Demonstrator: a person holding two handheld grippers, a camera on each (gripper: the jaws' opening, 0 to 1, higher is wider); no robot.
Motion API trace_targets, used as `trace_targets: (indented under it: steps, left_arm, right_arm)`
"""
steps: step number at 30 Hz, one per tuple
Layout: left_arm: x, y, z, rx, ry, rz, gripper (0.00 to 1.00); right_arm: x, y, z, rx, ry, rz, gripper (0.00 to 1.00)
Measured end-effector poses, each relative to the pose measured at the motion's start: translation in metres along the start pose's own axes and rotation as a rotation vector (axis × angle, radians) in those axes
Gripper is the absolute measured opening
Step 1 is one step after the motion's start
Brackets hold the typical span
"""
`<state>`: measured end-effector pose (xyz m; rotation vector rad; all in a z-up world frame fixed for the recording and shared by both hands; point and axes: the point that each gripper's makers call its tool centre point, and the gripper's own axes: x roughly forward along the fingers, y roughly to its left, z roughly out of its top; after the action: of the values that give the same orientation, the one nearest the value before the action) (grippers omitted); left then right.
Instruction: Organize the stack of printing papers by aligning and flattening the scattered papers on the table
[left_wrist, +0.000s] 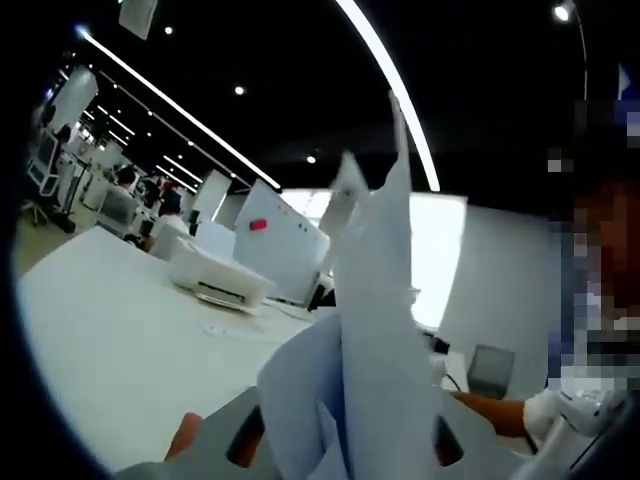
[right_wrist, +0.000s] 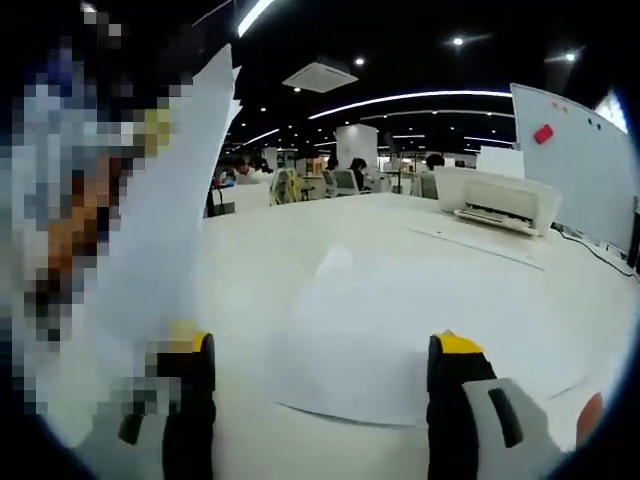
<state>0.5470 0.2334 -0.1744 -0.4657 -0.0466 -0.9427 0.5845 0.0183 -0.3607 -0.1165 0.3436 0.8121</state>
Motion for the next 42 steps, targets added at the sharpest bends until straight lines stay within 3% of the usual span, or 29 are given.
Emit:
trace_targets:
  steps: [6, 15, 19, 35, 39, 42]
  left_arm:
    - [-0.002, 0.001, 0.001, -0.001, -0.005, 0.006, 0.06]
    - [-0.004, 0.002, 0.001, 0.001, -0.006, 0.011, 0.06]
    - [-0.004, 0.002, 0.0, 0.001, -0.005, 0.012, 0.06]
    - [-0.006, 0.001, 0.003, 0.003, -0.009, 0.012, 0.06]
    - [-0.007, 0.0, 0.005, 0.008, -0.011, 0.014, 0.06]
    - [-0.008, -0.001, 0.006, 0.01, -0.014, 0.012, 0.06]
  right_arm:
    - [0.0, 0.0, -0.015, -0.021, 0.047, -0.009, 0.78]
    - [-0.003, -0.007, -0.016, -0.015, 0.015, -0.021, 0.64]
    - [-0.003, -0.007, -0.015, -0.018, 0.008, -0.015, 0.51]
    - [-0.002, 0.002, -0.01, -0.052, 0.022, 0.021, 0.23]
    - [-0.001, 0.004, -0.01, -0.058, 0.042, 0.031, 0.07]
    - [0.0, 0.002, -0.009, -0.069, 0.047, 0.024, 0.02]
